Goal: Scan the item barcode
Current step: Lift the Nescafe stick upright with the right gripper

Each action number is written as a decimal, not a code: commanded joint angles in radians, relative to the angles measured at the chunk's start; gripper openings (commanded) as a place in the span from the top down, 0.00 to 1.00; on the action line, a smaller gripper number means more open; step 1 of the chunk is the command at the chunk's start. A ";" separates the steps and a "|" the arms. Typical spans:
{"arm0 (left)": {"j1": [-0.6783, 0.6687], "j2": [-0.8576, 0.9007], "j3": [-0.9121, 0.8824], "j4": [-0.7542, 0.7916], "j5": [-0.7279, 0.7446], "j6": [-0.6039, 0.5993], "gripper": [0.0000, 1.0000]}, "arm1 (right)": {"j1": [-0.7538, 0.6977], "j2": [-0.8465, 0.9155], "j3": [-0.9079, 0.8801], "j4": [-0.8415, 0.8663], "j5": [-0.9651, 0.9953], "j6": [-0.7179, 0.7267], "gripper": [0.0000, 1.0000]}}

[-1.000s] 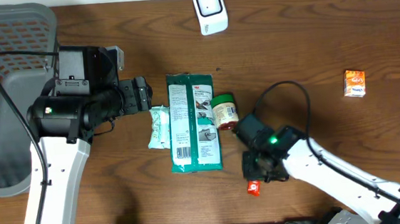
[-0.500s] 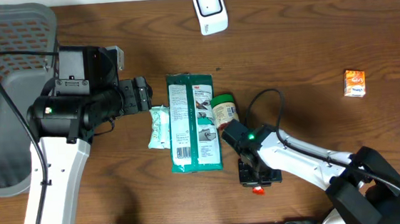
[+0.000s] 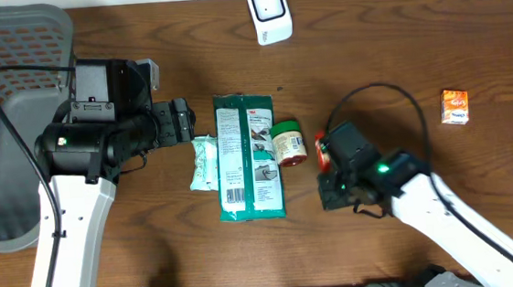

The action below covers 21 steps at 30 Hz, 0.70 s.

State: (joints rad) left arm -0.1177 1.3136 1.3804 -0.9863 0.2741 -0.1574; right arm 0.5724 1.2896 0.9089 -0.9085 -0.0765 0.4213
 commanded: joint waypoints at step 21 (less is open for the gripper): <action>0.002 -0.001 0.013 0.000 -0.010 -0.002 0.16 | -0.212 0.133 0.326 -0.019 -0.715 -0.684 0.99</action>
State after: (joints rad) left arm -0.1177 1.3136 1.3804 -0.9859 0.2737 -0.1574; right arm 0.4259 1.4136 1.2152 -0.9165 -0.5449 -0.2287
